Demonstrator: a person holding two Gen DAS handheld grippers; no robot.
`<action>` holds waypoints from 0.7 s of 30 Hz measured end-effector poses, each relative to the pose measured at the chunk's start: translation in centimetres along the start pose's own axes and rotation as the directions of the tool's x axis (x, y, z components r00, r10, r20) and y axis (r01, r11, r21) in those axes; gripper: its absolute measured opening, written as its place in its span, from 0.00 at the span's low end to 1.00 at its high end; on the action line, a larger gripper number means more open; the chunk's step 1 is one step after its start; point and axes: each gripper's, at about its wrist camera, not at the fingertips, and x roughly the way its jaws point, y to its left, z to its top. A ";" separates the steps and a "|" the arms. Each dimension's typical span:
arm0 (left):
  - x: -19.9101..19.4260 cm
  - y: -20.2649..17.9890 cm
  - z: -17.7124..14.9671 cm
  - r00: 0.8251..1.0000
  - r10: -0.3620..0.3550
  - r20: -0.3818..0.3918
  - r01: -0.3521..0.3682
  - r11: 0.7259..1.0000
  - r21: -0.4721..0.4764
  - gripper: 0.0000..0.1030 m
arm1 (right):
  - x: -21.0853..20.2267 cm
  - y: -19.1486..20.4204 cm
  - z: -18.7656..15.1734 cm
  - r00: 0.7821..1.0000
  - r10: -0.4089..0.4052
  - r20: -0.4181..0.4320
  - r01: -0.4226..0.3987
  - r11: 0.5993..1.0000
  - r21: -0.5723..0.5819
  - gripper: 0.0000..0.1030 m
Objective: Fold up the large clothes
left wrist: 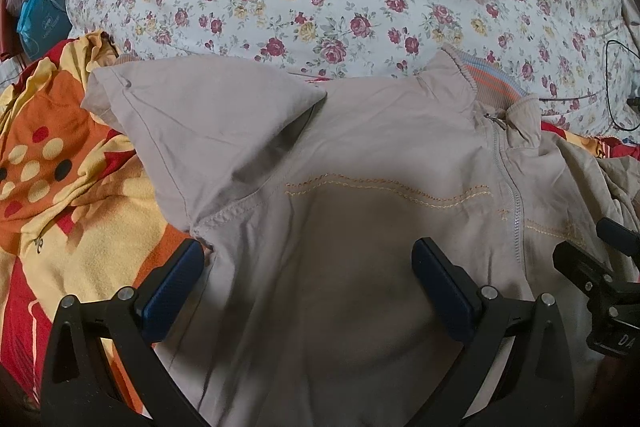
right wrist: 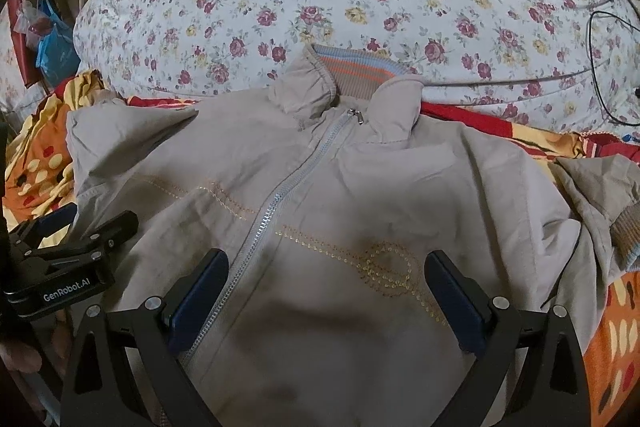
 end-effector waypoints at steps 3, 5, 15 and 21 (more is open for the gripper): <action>0.0 0.1 0.0 1.000 0.000 0.001 0.000 1.000 0.001 1.00 | 0.0 0.0 0.0 1.000 -0.004 0.001 0.004 1.000 -0.004 0.96; 0.0 0.1 0.0 1.000 0.000 0.000 0.000 1.000 0.002 1.00 | 0.0 -0.1 0.0 1.000 -0.008 0.002 0.008 1.000 0.003 0.96; -0.1 0.4 0.1 1.000 -0.007 0.001 0.007 1.000 -0.014 1.00 | 0.2 -0.6 0.0 1.000 -0.023 -0.005 0.023 0.999 0.040 0.96; -0.4 1.2 0.6 1.000 -0.022 -0.005 0.022 0.998 -0.056 1.00 | 0.5 -0.3 0.1 1.000 -0.026 -0.006 0.026 0.999 0.031 0.96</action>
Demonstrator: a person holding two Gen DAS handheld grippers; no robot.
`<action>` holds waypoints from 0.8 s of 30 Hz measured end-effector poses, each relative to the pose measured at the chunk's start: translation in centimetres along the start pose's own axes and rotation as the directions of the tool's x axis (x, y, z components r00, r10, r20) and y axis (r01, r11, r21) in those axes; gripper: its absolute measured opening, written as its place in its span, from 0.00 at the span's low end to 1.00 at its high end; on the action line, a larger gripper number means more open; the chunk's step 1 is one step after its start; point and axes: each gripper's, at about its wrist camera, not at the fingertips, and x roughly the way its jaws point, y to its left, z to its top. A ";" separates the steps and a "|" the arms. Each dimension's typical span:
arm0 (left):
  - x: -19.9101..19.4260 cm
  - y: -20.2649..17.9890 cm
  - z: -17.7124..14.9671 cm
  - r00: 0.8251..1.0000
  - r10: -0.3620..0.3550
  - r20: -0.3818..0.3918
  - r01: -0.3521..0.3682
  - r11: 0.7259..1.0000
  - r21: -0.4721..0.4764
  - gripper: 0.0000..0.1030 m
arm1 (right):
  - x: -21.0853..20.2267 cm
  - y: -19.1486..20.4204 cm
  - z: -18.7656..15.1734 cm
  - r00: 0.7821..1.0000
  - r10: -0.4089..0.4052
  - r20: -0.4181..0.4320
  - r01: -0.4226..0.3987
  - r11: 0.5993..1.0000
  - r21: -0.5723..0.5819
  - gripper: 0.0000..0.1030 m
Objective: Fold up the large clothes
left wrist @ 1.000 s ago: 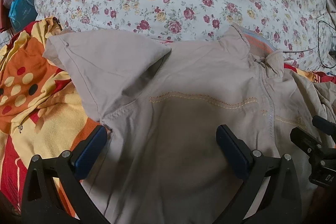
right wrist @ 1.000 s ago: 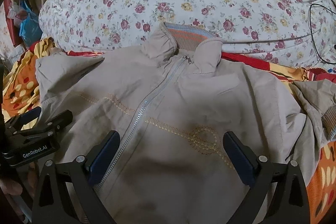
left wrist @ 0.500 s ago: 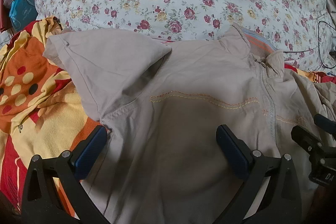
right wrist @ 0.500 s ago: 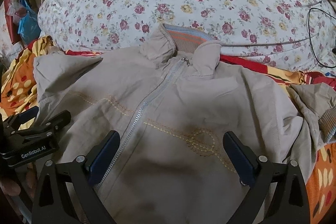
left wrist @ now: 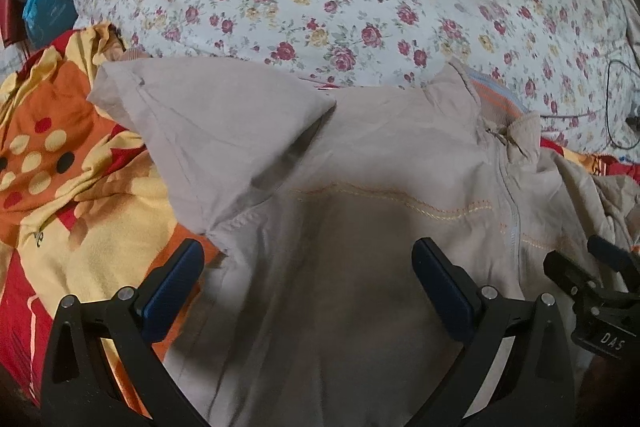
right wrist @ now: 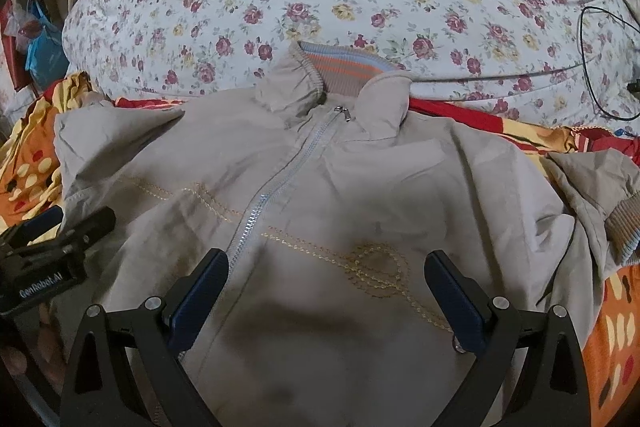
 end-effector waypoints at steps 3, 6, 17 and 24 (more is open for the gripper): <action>-0.3 0.9 0.5 1.000 -0.007 -0.005 0.007 0.999 -0.036 1.00 | -0.1 0.0 0.3 1.000 0.010 0.010 -0.010 1.000 0.005 0.96; -0.6 2.0 1.1 1.000 0.005 0.008 -0.004 0.998 -0.070 1.00 | -0.2 0.1 0.4 1.000 0.020 0.013 -0.020 1.000 0.002 0.96; -0.4 4.0 1.5 1.000 0.028 -0.006 -0.029 0.989 -0.142 1.00 | -0.2 0.2 0.1 0.999 0.041 0.003 -0.041 0.999 0.007 0.96; -1.0 4.1 2.1 1.000 0.025 0.000 -0.024 0.991 -0.135 1.00 | 0.0 0.6 0.0 0.999 0.039 -0.012 -0.040 0.999 -0.016 0.96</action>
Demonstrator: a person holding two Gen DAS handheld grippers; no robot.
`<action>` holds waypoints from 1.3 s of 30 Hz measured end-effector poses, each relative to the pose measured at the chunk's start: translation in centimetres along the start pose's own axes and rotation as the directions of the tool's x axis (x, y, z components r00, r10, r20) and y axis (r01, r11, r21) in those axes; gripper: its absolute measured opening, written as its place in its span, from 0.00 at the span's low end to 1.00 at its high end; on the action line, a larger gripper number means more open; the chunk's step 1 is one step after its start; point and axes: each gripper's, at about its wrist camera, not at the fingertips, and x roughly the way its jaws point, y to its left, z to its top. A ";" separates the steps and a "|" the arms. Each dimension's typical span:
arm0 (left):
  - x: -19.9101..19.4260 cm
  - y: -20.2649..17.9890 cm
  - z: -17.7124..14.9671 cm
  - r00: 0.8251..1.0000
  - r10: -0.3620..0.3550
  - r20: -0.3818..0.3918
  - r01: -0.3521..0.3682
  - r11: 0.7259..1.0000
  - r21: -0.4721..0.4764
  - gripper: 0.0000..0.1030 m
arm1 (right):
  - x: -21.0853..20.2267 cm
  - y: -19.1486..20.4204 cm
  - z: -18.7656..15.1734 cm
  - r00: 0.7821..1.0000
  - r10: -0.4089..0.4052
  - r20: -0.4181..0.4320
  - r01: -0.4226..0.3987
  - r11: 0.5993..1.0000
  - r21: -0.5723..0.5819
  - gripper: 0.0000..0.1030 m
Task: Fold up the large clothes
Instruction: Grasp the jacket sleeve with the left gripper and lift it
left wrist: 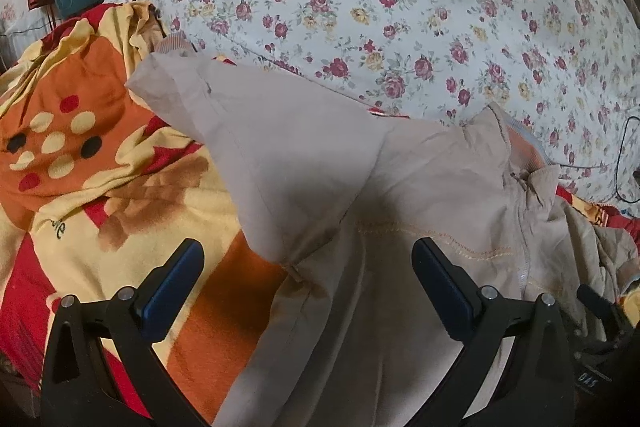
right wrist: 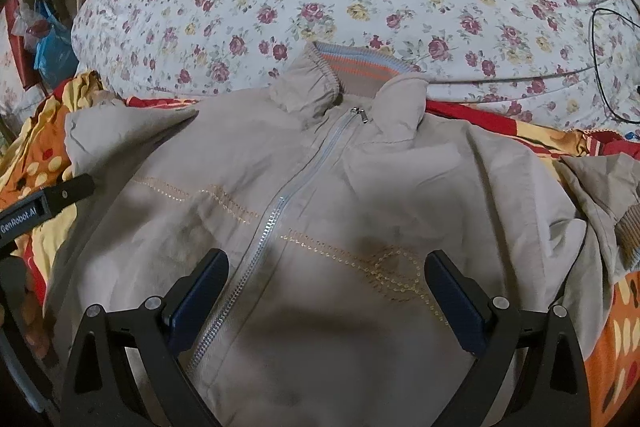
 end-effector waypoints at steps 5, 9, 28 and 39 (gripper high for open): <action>-0.6 1.0 3.9 0.999 0.040 0.036 -0.040 0.999 -0.011 1.00 | 0.3 -0.3 0.0 1.000 0.011 -0.013 -0.011 1.000 0.016 0.96; 0.9 2.1 7.6 0.991 0.117 0.057 -0.116 0.993 -0.035 1.00 | 0.5 -0.5 -0.1 1.000 0.019 -0.024 -0.018 0.999 0.031 0.96; 7.5 10.8 6.6 0.976 0.133 -0.174 -0.157 0.979 -0.131 1.00 | 1.3 0.6 -0.8 0.997 0.053 -0.061 -0.053 0.999 0.001 0.96; 5.4 15.4 12.4 0.992 0.092 -0.083 -0.105 0.978 -0.179 1.00 | 1.6 0.8 -0.8 0.996 0.046 -0.074 -0.047 0.999 -0.014 0.96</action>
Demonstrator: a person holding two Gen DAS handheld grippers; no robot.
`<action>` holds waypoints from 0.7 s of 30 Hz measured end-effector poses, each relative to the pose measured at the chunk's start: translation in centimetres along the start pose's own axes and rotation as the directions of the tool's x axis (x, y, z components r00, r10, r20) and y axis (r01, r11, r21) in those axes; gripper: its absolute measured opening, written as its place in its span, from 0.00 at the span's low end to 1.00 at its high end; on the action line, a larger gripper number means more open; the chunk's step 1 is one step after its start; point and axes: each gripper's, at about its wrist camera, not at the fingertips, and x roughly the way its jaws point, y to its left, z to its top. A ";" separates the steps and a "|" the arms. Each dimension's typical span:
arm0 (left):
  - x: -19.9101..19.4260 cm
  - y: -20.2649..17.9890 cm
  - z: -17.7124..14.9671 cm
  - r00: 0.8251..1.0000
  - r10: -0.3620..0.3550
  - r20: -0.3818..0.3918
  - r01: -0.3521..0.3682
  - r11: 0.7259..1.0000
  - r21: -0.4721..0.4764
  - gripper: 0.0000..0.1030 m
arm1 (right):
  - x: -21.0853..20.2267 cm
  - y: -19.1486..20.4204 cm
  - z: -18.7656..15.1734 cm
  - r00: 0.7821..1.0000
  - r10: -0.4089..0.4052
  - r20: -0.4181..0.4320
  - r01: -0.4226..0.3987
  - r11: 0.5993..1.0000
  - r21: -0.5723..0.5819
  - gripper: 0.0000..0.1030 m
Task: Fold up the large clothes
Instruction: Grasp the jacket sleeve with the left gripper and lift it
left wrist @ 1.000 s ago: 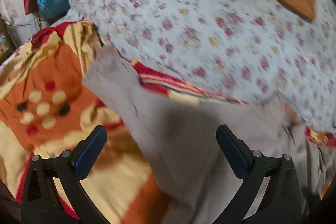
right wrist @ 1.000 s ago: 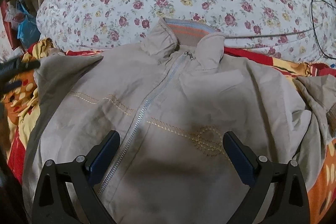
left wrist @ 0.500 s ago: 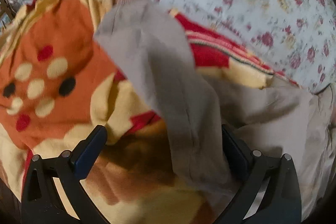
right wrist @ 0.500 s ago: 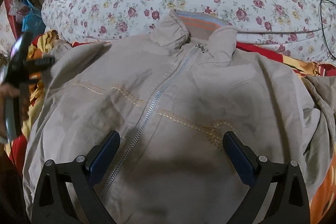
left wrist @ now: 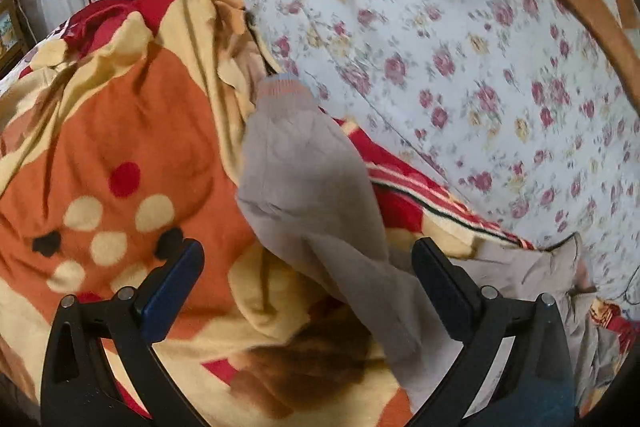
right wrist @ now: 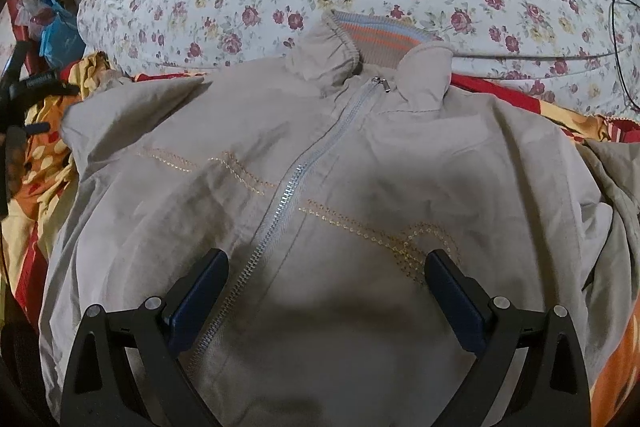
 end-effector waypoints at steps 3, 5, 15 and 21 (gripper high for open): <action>1.6 1.7 1.6 0.997 0.073 -0.007 -0.073 0.996 -0.058 1.00 | 0.2 0.0 0.1 1.000 0.000 -0.004 0.000 1.000 -0.006 0.97; 3.4 2.7 2.6 0.998 0.061 -0.023 -0.063 0.991 -0.116 1.00 | 0.4 0.1 0.0 1.000 -0.007 -0.005 0.007 1.000 -0.015 0.97; 9.9 2.9 3.5 0.994 -0.005 -0.108 -0.012 0.988 -0.157 0.01 | 0.7 0.3 -0.1 1.000 -0.012 0.014 0.013 0.999 -0.045 0.98; 3.6 1.4 3.4 0.998 -0.050 0.044 0.054 0.995 -0.088 0.01 | 0.2 -0.1 0.0 1.000 0.011 0.029 -0.011 1.000 -0.011 0.96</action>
